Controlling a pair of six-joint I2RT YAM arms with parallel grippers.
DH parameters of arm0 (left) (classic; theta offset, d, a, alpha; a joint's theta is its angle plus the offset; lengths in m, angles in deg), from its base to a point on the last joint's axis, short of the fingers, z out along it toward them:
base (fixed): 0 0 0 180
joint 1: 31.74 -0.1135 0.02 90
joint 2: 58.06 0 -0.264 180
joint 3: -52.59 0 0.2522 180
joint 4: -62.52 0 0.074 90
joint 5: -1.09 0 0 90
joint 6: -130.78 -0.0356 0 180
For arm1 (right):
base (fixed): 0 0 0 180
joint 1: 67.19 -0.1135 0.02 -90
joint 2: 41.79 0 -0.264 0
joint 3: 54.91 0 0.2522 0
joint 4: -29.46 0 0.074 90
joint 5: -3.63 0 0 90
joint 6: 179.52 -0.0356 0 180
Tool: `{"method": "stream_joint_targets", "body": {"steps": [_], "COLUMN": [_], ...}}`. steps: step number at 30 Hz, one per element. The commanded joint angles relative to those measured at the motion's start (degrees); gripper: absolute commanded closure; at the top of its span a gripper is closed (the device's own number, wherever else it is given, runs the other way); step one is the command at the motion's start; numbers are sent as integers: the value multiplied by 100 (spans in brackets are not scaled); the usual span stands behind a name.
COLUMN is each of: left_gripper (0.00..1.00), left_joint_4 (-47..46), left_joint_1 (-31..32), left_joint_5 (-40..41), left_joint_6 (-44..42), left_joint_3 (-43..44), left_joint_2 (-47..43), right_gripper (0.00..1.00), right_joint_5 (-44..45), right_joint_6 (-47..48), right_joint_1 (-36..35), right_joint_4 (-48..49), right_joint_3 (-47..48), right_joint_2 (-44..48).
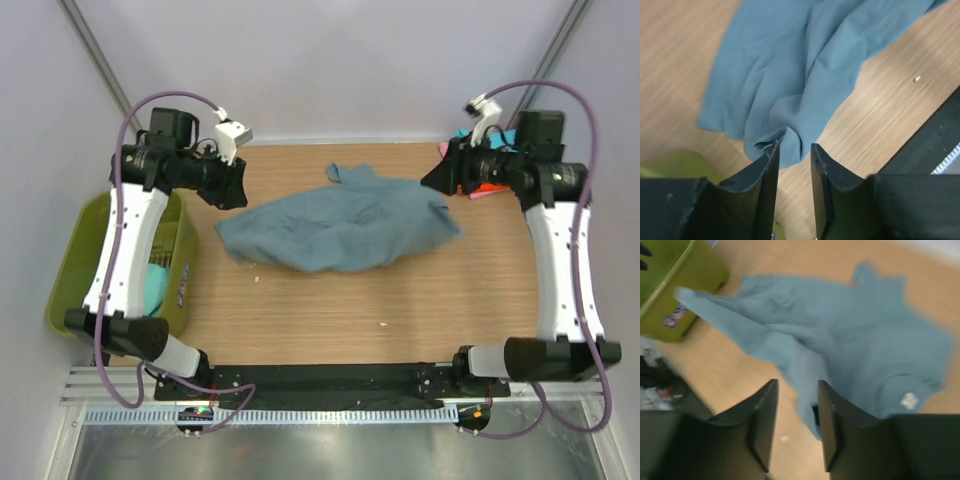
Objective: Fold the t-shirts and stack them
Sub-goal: Flatten the tshirt out
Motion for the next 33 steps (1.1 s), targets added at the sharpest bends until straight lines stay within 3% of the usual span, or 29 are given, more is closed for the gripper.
{"method": "stream_joint_targets", "body": {"steps": [1, 3, 4, 6, 8, 12, 16, 21, 27, 33], "left_gripper": [56, 42, 24, 17, 18, 32, 35, 38, 39, 40], "left_joint_4": [1709, 1272, 965, -115, -687, -532, -1110, -1095, -945, -936], "left_joint_1": [6, -2, -2, -2, -2, -55, -73, -11, -20, 112], "left_joint_5": [-355, -145, 161, 522, 997, 990, 868, 585, 630, 787], "left_joint_6": [-230, -188, -109, 241, 506, 998, 1499, 1571, 1386, 1246], "left_joint_3": [82, 4, -231, -654, -945, -840, -1270, -876, -515, -822], "left_joint_2": [75, -136, -241, -488, -262, 609, 1075, 1909, 2481, 2518], "right_gripper": [47, 36, 36, 36, 38, 40, 45, 45, 47, 47], "right_joint_5": [-1011, -933, -863, -617, -442, -195, 7, 288, 376, 482], "right_joint_6": [-74, -3, -47, -248, -530, -391, -415, -811, -1022, -1075], "right_joint_1": [7, 7, 7, 7, 7, -11, -46, -196, -511, -670], "right_joint_4": [-1001, -1010, -871, -581, -141, 27, -8, 483, 993, 1292], "right_joint_3": [-523, -191, -33, 302, 434, 1074, 2678, 4141, 4950, 5373], "right_joint_2": [-268, -363, -451, -820, -1301, -2550, -4078, -5712, -6761, -7737]}}
